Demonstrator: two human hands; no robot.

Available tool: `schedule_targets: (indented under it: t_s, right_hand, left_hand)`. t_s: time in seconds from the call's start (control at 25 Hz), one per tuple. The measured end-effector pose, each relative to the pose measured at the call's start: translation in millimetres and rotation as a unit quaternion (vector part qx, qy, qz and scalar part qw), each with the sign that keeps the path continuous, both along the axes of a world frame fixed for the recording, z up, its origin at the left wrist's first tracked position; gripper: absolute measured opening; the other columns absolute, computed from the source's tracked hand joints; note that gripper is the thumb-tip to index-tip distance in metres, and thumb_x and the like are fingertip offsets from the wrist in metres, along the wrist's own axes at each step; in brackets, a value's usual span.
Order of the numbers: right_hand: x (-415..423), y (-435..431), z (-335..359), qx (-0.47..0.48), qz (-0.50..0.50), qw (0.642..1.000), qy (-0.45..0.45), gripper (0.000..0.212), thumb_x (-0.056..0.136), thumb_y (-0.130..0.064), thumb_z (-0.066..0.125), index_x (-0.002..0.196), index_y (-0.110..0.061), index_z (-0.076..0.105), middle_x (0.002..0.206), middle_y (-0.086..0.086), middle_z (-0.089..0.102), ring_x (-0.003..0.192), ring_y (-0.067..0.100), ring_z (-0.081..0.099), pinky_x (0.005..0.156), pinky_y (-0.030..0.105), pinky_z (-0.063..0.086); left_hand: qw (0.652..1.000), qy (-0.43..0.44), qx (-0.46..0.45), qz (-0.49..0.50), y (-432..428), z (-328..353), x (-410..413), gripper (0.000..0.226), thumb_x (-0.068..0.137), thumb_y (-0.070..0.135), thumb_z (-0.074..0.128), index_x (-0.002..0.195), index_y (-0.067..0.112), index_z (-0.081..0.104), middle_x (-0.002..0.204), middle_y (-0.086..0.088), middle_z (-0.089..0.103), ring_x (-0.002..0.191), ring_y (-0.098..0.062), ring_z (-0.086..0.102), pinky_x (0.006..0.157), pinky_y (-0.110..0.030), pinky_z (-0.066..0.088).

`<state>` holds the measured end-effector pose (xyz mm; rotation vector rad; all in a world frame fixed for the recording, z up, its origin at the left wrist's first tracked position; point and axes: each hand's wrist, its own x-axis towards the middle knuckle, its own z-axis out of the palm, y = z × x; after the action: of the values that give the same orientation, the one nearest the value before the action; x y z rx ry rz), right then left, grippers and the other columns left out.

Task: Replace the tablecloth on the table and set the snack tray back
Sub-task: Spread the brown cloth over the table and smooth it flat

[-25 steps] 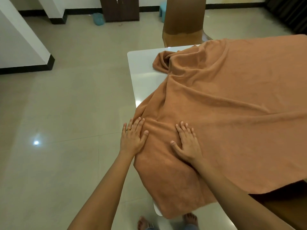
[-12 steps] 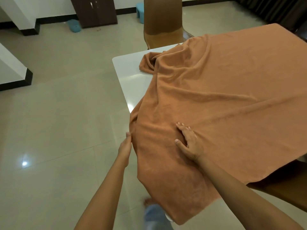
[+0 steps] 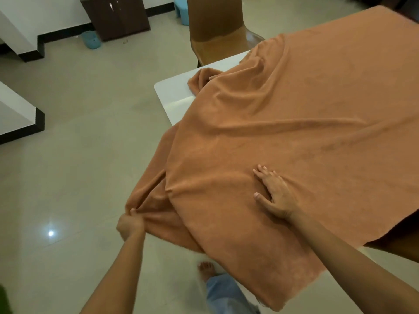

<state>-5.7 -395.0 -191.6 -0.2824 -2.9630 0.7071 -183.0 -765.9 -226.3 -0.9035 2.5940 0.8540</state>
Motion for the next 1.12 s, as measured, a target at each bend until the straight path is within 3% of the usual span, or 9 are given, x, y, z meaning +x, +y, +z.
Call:
schedule_targets:
  t_s: [0.16, 0.28, 0.36, 0.44, 0.64, 0.68, 0.84, 1.0, 1.12]
  right_hand:
    - [0, -25, -6, 0.061, 0.005, 0.996, -0.062, 0.082, 0.085, -0.069, 0.033, 0.152, -0.024, 0.019, 0.161, -0.001, 0.009, 0.148, 0.011, 0.002, 0.120, 0.041, 0.009]
    - [3, -21, -1, 0.095, -0.005, 0.991, -0.094, 0.086, 0.084, -0.071, 0.032, 0.153, -0.025, 0.009, 0.161, -0.001, 0.001, 0.147, 0.011, -0.005, 0.120, 0.040, 0.005]
    - [-1, -22, 2, 0.104, -0.007, 0.989, -0.107, 0.086, 0.085, -0.071, 0.031, 0.153, -0.026, 0.006, 0.161, -0.001, -0.002, 0.147, 0.011, -0.007, 0.120, 0.039, 0.004]
    - [-2, -24, 3, 0.081, -0.003, 0.991, -0.106, 0.082, 0.086, -0.069, 0.030, 0.153, -0.028, 0.008, 0.161, -0.003, -0.001, 0.147, 0.010, -0.005, 0.120, 0.039, 0.005]
    - [-15, -48, 0, 0.006, -0.007, 0.997, -0.081, 0.074, 0.090, -0.066, 0.023, 0.152, -0.027, 0.016, 0.160, -0.006, 0.006, 0.147, 0.008, 0.001, 0.120, 0.040, 0.008]
    - [-17, -52, 2, 0.003, -0.003, 0.997, -0.076, 0.075, 0.090, -0.067, 0.019, 0.152, -0.026, 0.016, 0.160, -0.005, 0.007, 0.147, 0.008, 0.001, 0.120, 0.038, 0.006]
    - [-4, -45, 7, -0.046, 0.003, 0.994, -0.098, 0.068, 0.094, -0.060, 0.020, 0.152, -0.026, 0.016, 0.160, -0.005, 0.004, 0.147, 0.006, -0.003, 0.120, 0.032, 0.000]
    - [54, -29, 1, 0.051, -0.203, 0.970, -0.124, 0.065, 0.093, -0.059, 0.025, 0.152, -0.033, 0.015, 0.160, -0.004, 0.003, 0.148, 0.014, 0.001, 0.120, 0.039, -0.001]
    - [70, -47, 4, 0.091, -0.203, 0.963, -0.150, 0.069, 0.093, -0.060, 0.026, 0.153, -0.030, 0.007, 0.161, 0.000, 0.001, 0.148, 0.018, -0.001, 0.119, 0.045, 0.003]
  left_hand:
    - [0.982, -0.157, -0.101, 0.012, -73, -3, -7, 0.041, 0.087, 0.010, 0.058, 0.121, -0.011, 0.050, 0.119, -0.034, 0.055, 0.108, -0.048, 0.053, 0.091, -0.052, 0.046]
    - [0.984, -0.025, -0.049, -0.169, -13, 5, -17, 0.048, 0.085, 0.012, 0.063, 0.127, -0.003, 0.046, 0.126, -0.028, 0.050, 0.116, -0.044, 0.049, 0.096, -0.047, 0.042]
    - [0.931, 0.096, 0.053, -0.349, 45, 23, -20, 0.050, 0.088, 0.015, 0.063, 0.131, -0.003, 0.046, 0.131, -0.024, 0.049, 0.123, -0.039, 0.046, 0.104, -0.039, 0.036]
    - [0.877, 0.157, 0.107, -0.441, 96, 40, -19, 0.051, 0.092, 0.024, 0.059, 0.137, 0.004, 0.044, 0.141, -0.015, 0.044, 0.132, -0.028, 0.039, 0.109, -0.030, 0.028]
    - [0.738, 0.171, 0.037, -0.652, 157, 60, -41, 0.065, 0.094, 0.055, 0.038, 0.151, 0.028, 0.022, 0.160, -0.006, 0.011, 0.147, -0.024, 0.009, 0.117, -0.038, 0.009]
    - [0.731, 0.146, 0.005, -0.667, 163, 57, -53, 0.069, 0.092, 0.062, 0.031, 0.152, 0.030, 0.015, 0.160, -0.006, 0.007, 0.147, -0.026, 0.005, 0.118, -0.040, 0.005]
    - [0.775, 0.087, -0.083, -0.621, 163, 50, -93, 0.070, 0.092, 0.064, 0.032, 0.152, 0.034, 0.014, 0.161, 0.000, 0.005, 0.147, -0.023, 0.006, 0.118, -0.036, 0.009]
    - [0.752, 0.075, -0.100, -0.647, 173, 48, -99, 0.074, 0.091, 0.065, 0.034, 0.152, 0.035, 0.007, 0.161, 0.001, 0.000, 0.147, -0.022, 0.004, 0.118, -0.037, 0.010]
    - [0.740, 0.101, -0.088, -0.659, 182, 46, -90, 0.076, 0.091, 0.067, 0.029, 0.153, 0.031, 0.006, 0.161, -0.002, 0.000, 0.147, -0.024, 0.002, 0.119, -0.040, 0.005]
